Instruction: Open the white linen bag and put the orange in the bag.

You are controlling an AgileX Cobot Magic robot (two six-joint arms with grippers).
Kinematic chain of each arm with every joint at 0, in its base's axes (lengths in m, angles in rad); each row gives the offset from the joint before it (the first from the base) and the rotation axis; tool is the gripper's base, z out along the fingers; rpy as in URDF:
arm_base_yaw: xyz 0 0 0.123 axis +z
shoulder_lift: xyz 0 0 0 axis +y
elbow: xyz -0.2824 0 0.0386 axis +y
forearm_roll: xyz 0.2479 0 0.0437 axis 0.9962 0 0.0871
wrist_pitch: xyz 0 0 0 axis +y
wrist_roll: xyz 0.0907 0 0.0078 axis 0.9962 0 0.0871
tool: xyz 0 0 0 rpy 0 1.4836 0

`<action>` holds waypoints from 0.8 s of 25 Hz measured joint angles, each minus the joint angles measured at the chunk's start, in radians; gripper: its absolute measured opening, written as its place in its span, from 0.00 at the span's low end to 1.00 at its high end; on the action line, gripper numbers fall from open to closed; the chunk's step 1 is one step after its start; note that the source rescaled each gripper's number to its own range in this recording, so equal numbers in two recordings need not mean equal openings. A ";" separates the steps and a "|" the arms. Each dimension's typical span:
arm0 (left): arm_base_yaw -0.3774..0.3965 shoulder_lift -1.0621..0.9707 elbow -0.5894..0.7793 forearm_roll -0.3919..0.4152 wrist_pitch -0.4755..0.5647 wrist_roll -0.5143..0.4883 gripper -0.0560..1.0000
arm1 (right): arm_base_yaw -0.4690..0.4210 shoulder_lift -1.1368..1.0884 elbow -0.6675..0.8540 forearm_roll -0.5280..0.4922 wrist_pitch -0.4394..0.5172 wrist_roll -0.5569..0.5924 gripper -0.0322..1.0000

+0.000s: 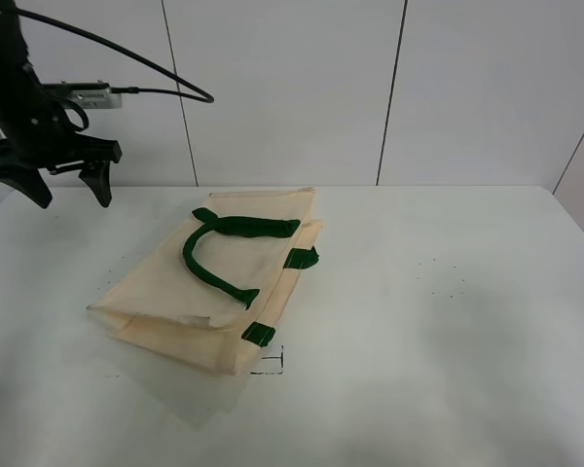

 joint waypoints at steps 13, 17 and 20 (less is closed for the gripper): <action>0.000 -0.810 0.560 0.025 0.002 0.044 0.92 | 0.000 0.000 0.000 0.000 0.000 0.000 1.00; 0.000 -1.042 0.752 0.025 -0.020 0.057 0.92 | 0.000 0.000 0.000 0.000 0.000 0.000 1.00; 0.000 -1.208 0.887 0.025 -0.073 0.064 0.92 | 0.000 0.000 0.000 0.000 0.000 0.000 1.00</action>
